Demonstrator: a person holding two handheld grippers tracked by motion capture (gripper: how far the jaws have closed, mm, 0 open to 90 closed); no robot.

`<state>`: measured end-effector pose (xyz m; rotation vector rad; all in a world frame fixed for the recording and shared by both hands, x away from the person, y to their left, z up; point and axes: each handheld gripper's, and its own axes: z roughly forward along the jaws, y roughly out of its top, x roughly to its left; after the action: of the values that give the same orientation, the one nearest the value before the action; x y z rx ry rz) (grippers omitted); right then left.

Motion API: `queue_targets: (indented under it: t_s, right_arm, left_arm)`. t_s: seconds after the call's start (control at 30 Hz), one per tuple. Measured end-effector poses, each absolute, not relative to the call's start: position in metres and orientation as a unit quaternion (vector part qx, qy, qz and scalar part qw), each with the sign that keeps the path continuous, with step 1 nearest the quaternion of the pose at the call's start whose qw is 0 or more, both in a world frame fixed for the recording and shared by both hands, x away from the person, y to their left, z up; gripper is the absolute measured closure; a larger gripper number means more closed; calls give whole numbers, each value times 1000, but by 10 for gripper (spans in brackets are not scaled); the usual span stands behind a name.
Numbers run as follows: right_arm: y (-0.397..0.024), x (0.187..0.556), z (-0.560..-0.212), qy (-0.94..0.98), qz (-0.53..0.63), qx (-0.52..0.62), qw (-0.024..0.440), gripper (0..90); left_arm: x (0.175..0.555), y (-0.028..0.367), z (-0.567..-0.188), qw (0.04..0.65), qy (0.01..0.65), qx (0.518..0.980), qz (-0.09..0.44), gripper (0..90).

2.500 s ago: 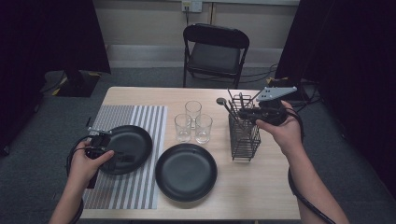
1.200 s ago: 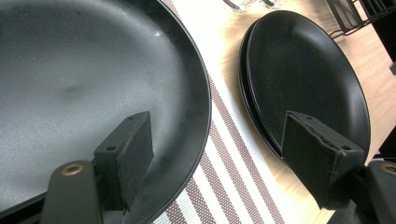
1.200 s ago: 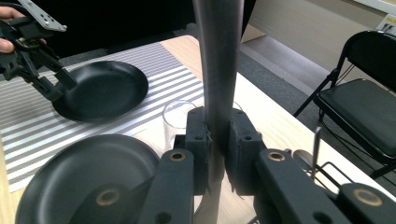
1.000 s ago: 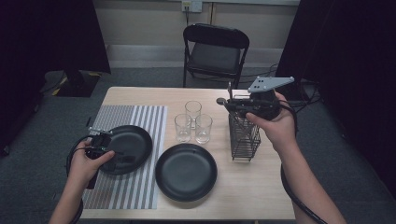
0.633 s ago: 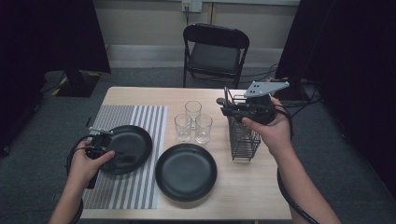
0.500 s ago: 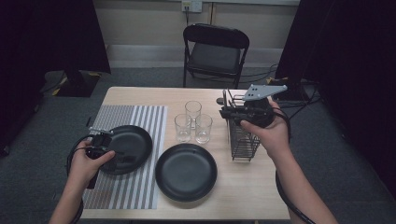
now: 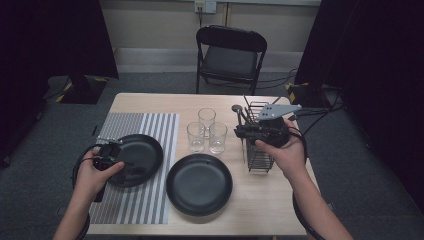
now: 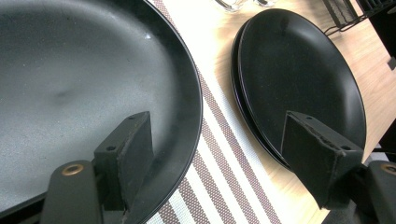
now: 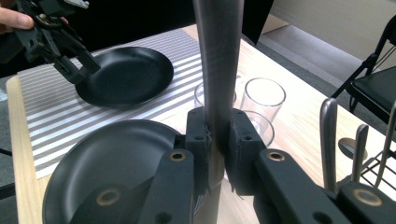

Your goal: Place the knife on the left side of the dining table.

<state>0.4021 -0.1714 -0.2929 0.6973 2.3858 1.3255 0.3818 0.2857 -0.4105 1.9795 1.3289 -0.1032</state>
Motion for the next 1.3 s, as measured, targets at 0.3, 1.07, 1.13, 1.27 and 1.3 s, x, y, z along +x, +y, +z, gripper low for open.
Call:
queue_targets:
  t_s: [0.3, 1.07, 1.13, 1.27, 1.3]
  right_arm:
    - [-174, 398, -305, 835, 462, 248, 166, 810]
    - [-185, 388, -330, 839, 449, 255, 172, 810]
    - [-185, 387, -331, 840, 446, 255, 175, 810]
    - [-188, 386, -332, 841, 444, 257, 174, 810]
    - [-188, 385, -333, 841, 443, 257, 175, 810]
  left_arm:
    - [382, 278, -412, 362, 512, 777, -45, 273]
    - [384, 254, -389, 358, 507, 780, -84, 345]
    - [386, 251, -386, 355, 496, 788, -85, 345]
    - [388, 243, -379, 359, 492, 788, -92, 347]
    - [388, 240, -377, 362, 492, 786, -95, 354]
